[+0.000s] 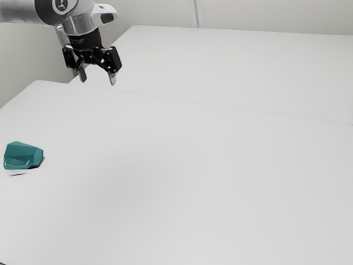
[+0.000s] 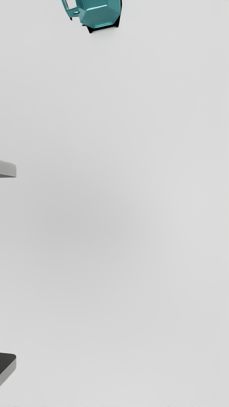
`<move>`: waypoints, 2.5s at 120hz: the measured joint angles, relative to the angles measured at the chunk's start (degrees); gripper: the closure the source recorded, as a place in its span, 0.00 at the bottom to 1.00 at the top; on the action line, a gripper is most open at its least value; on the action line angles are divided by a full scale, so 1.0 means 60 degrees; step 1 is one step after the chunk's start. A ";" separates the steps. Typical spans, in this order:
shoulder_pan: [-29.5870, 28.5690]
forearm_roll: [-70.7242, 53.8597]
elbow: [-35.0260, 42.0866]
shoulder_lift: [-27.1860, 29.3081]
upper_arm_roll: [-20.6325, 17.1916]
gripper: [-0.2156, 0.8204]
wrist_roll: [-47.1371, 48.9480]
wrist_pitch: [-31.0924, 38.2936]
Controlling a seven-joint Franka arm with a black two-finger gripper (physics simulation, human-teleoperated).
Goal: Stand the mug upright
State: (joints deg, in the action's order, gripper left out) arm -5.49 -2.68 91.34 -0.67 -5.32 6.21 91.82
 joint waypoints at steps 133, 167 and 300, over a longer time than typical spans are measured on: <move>-0.2208 0.1687 0.4665 0.2411 -0.0112 0.21 -0.2513 0.2980; -0.2754 0.2639 0.5013 0.2028 0.1564 0.21 -0.5521 0.3584; -0.8985 0.4220 0.0310 -0.3749 -0.0633 0.21 -1.2508 0.2088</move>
State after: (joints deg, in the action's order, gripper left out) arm -59.40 22.64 93.20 -23.16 -9.12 -68.84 104.34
